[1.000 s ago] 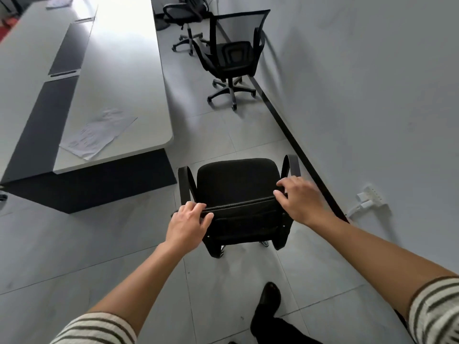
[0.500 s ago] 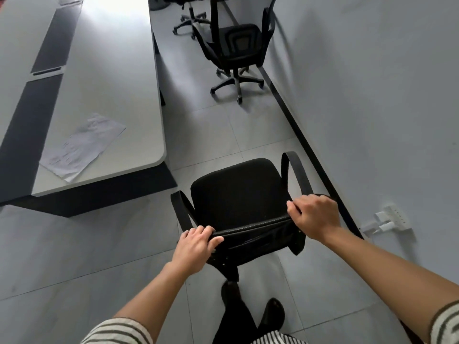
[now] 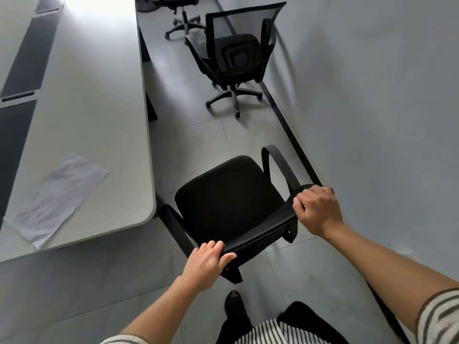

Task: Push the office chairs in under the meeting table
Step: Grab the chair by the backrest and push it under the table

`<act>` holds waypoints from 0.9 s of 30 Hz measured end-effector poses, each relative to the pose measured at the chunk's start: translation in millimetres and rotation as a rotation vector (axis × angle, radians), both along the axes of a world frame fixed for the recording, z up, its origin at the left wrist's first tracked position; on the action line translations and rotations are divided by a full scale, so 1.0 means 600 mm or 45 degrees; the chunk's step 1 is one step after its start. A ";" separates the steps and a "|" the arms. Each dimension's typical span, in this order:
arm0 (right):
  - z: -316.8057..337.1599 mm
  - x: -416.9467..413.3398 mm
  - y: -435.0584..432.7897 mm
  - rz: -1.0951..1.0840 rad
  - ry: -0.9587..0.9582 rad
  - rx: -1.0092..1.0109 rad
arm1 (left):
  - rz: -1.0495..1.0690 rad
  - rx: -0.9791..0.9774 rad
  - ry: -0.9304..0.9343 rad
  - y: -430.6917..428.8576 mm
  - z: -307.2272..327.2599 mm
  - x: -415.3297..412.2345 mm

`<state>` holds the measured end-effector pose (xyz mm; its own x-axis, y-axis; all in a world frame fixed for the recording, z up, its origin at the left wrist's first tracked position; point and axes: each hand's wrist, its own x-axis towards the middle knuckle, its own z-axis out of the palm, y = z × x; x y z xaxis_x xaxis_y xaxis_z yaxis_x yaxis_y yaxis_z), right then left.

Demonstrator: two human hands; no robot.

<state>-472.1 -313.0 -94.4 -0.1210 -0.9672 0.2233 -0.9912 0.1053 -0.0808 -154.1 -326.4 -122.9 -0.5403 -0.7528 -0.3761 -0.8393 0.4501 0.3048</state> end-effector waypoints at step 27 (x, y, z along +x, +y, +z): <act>0.019 -0.185 -0.618 0.870 -0.020 -0.160 | 0.412 -0.290 -0.009 -0.309 -0.002 -0.248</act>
<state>-582.9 -683.5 -82.8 0.5019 -0.7945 0.3418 -0.8305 -0.5531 -0.0663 -302.8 -511.7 -124.3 -0.2597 -0.9483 -0.1825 -0.9505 0.2176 0.2217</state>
